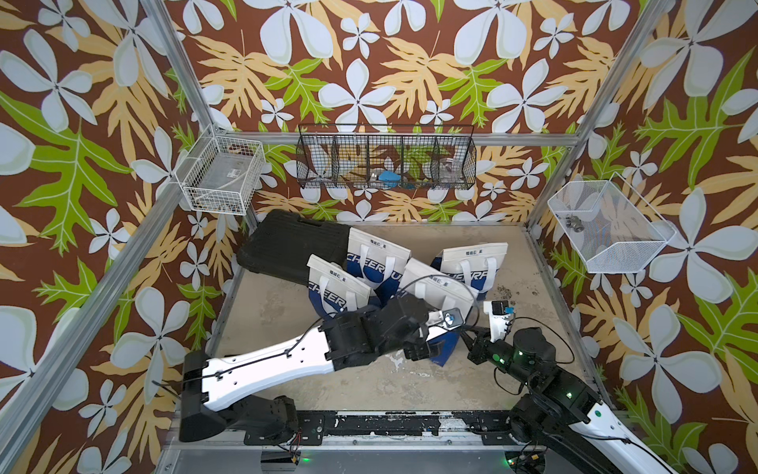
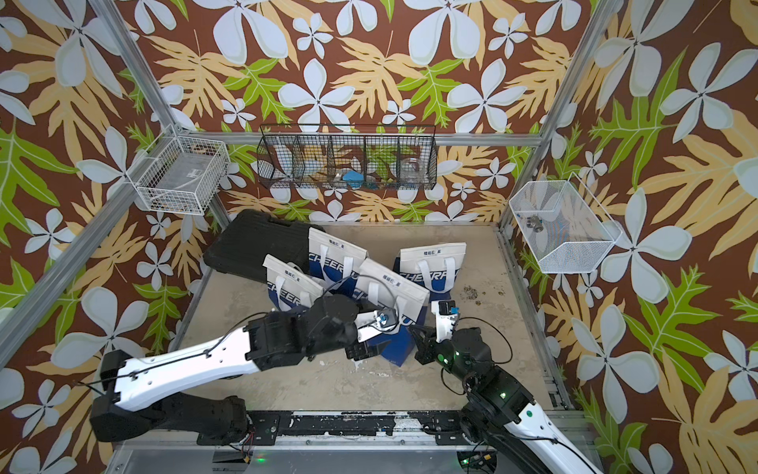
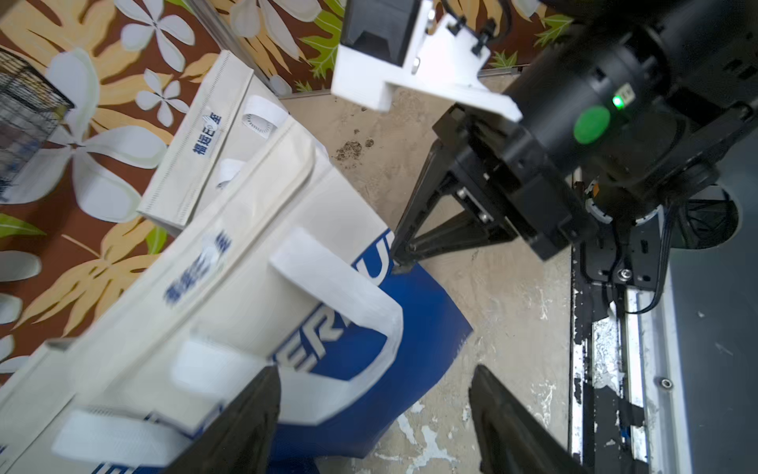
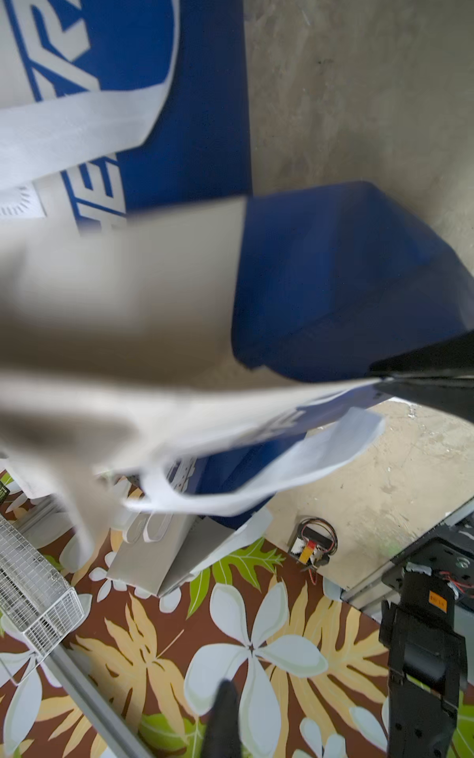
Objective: Open the takeout bag
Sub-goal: Open the takeout bag at the center of the board.
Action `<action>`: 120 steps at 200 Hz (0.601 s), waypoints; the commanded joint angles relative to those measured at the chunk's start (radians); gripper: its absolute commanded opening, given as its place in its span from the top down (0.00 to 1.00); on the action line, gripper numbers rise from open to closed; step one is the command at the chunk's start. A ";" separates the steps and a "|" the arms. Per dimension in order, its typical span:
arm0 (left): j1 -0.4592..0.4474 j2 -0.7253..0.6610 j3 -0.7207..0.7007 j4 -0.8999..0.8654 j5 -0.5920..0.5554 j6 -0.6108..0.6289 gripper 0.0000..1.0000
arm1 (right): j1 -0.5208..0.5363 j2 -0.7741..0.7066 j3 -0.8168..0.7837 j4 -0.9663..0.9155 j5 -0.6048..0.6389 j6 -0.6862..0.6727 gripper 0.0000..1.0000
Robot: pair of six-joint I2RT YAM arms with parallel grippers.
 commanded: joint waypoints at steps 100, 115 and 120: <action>-0.070 0.172 -0.182 0.925 -0.435 0.377 0.15 | -0.001 -0.016 0.047 -0.044 -0.128 0.035 1.00; -0.065 0.209 -0.151 0.928 -0.412 0.388 0.17 | 0.000 -0.016 0.049 -0.046 -0.131 0.027 1.00; -0.063 0.218 -0.141 0.917 -0.393 0.386 0.18 | 0.000 -0.018 0.050 -0.048 -0.130 0.024 1.00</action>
